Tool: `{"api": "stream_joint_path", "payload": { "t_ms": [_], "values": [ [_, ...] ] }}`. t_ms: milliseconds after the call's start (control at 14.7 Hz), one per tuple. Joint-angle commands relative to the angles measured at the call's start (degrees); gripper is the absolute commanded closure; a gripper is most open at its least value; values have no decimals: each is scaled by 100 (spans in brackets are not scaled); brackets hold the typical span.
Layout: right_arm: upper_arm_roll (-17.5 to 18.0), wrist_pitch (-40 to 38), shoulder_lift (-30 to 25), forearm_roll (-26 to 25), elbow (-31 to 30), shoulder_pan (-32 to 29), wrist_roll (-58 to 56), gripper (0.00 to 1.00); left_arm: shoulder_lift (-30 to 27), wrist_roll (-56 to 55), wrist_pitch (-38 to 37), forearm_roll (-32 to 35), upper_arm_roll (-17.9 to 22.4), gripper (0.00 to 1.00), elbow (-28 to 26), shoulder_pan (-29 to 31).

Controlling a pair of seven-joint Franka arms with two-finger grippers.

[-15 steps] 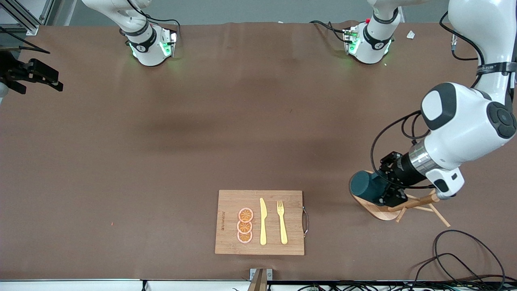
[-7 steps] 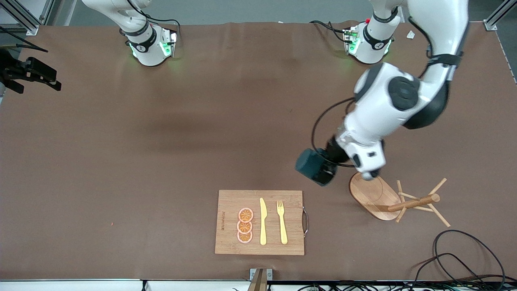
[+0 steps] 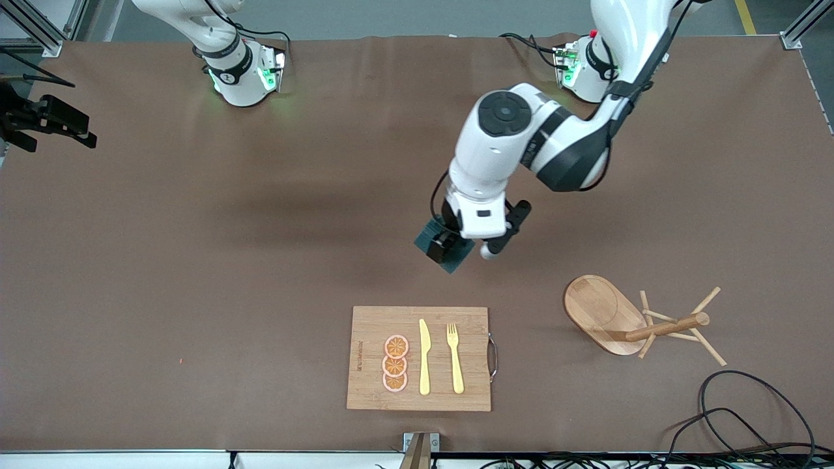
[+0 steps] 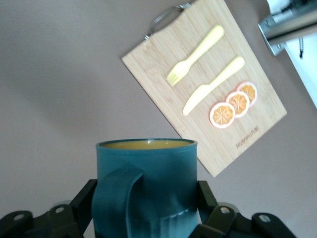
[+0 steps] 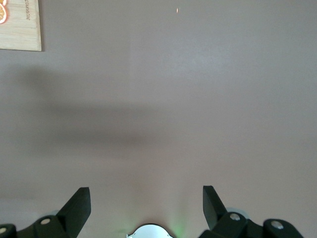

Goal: Transfer cup from left to right arm and place
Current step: 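Lift the teal mug off the stand with the left gripper, then carry the mug toward the right gripper while the right gripper approaches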

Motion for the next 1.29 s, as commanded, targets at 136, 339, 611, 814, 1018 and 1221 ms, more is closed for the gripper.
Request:
{"api": "stream_joint_path", "payload": {
  "t_ms": [136,339,611,814,1018,1221],
  "values": [
    [-1,13,323,45,53,-96,25,0,742,-297,-75,1039,744,43,840,-1246],
    [8,163,561,63,62,-325,17,0,1007,-297,30,1075,1841,43,1070,-2361],
    [8,382,1026,19,71,-465,16,0,1200,-288,136,1250,2565,43,1061,-3242],
    [-1,698,1115,-25,36,-519,-80,0,1323,-297,275,1899,2636,44,1061,-3428],
    [8,717,1115,-34,0,-492,-133,0,1490,-367,390,2593,2654,45,1061,-3604],
    [8,752,1115,10,-87,-528,-124,0,1726,-647,390,3629,2654,45,1061,-3779]
  ]
}}
